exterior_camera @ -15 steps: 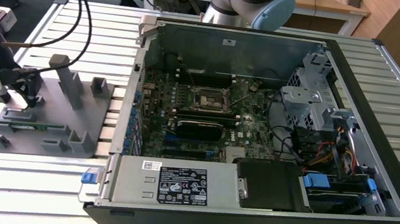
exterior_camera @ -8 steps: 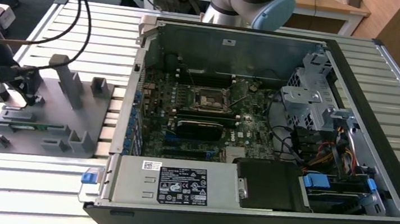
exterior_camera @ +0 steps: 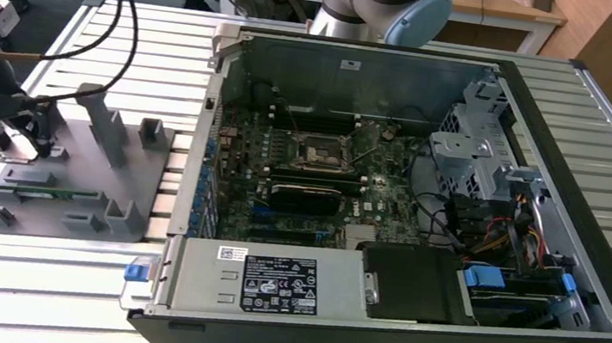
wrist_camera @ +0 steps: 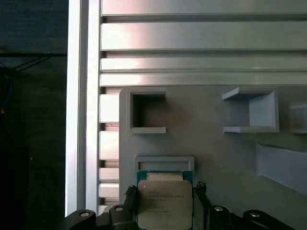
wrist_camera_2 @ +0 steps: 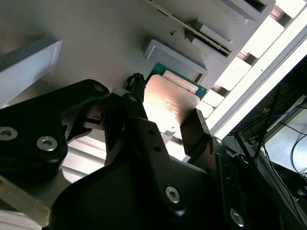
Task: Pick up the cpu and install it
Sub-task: 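Pick up the cpu and move it towards the insertion slot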
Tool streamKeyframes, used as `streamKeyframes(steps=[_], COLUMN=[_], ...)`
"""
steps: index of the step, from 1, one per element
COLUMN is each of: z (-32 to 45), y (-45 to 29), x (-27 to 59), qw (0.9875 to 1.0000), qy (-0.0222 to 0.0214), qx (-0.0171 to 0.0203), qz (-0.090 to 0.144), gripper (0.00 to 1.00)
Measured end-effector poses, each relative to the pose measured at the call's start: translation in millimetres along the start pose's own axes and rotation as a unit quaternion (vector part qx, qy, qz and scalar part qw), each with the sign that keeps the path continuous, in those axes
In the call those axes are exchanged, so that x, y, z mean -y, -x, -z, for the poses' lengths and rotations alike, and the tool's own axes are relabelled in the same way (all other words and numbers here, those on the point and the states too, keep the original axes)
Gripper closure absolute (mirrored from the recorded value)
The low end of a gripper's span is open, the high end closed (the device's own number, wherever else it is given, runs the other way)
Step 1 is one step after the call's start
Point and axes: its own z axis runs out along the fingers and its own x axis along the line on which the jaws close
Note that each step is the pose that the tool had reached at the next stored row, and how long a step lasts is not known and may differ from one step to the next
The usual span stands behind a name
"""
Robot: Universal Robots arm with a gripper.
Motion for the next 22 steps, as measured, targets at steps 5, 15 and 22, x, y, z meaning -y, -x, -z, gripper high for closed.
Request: streamKeyframes(steps=[5,15,22], z=[5.5,11.1,20.4], y=[-0.1,-0.3,-0.5], x=[-0.3,-3.2,-3.8], qw=[1.0000,1.0000,1.0000], qy=[0.0000,0.0000,0.0000], qx=[0.0001,0.0002,0.0003], qz=[0.000,0.000,0.000], gripper=[0.46,0.46,0.46])
